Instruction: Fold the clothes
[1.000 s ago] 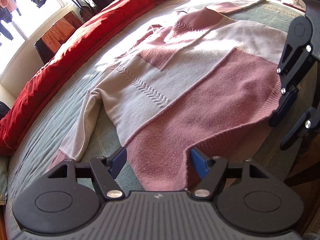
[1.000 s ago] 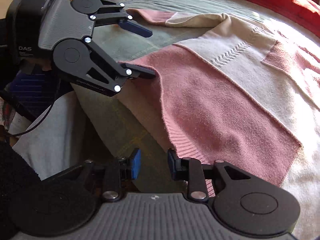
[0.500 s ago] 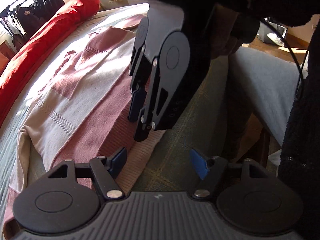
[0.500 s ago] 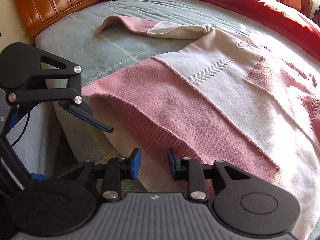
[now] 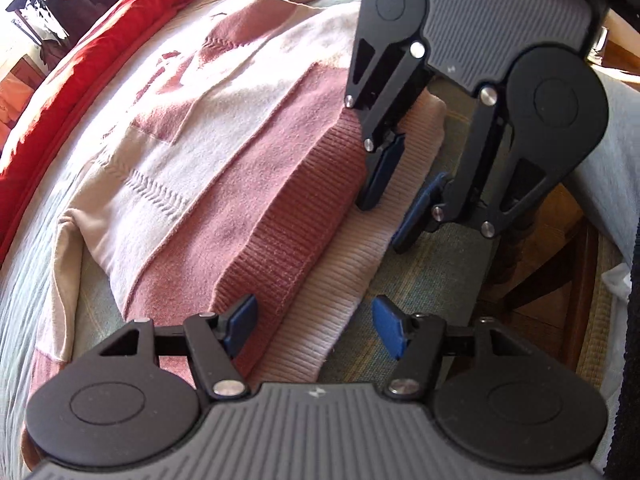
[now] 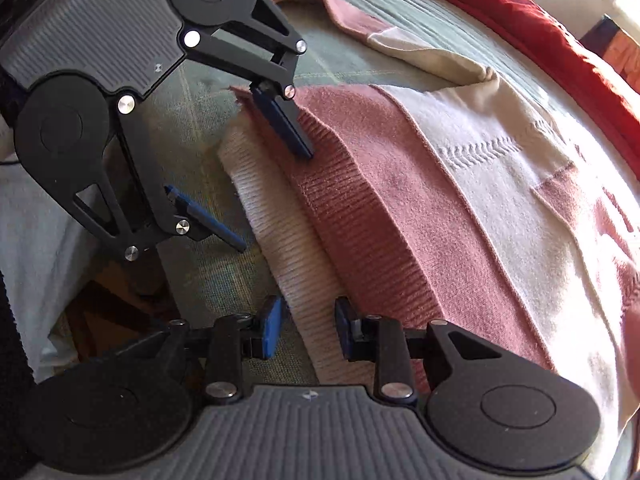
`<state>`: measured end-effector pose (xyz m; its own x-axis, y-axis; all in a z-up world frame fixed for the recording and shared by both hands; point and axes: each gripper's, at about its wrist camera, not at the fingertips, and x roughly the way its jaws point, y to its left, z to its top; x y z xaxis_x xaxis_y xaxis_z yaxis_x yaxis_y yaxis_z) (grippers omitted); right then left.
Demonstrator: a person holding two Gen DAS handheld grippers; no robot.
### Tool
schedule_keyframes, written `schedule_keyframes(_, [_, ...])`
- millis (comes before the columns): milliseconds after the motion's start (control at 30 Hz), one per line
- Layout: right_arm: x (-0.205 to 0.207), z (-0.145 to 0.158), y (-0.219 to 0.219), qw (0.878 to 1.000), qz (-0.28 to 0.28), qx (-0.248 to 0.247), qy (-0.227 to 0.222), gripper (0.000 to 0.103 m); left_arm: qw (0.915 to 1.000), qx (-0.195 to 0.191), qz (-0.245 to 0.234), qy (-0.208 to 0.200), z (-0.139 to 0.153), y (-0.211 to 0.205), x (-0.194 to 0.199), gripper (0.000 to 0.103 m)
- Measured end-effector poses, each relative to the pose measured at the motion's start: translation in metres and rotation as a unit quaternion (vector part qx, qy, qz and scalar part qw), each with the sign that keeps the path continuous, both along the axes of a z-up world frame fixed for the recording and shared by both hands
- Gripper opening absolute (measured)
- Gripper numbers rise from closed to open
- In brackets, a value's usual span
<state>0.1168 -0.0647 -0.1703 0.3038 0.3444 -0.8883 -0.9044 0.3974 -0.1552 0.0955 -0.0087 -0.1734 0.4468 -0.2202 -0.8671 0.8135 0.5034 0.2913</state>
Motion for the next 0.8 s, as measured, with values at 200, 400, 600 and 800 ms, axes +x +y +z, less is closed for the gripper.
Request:
schedule_keyframes(200, [0.009,0.023,-0.004,0.999,-0.017,0.030,0.000,0.003,0.9995,0.002,-0.028,-0.012,-0.006,-0.016,-0.005,0.054])
schedule_keyframes(400, [0.003,0.024,-0.006,0.999,-0.011,0.030,0.016,0.008,0.9997,0.004,0.007,-0.023,-0.005,-0.016,0.008,0.005])
schedule_keyframes(600, [-0.007,0.003,0.008,0.998,0.010,-0.040,-0.049,0.013,0.9997,-0.005,-0.002,-0.025,0.001,-0.011,0.004,0.005])
schedule_keyframes(800, [-0.002,0.030,0.007,0.999,0.028,-0.029,-0.002,0.002,0.9984,0.042,-0.034,-0.016,-0.003,-0.012,-0.009,0.001])
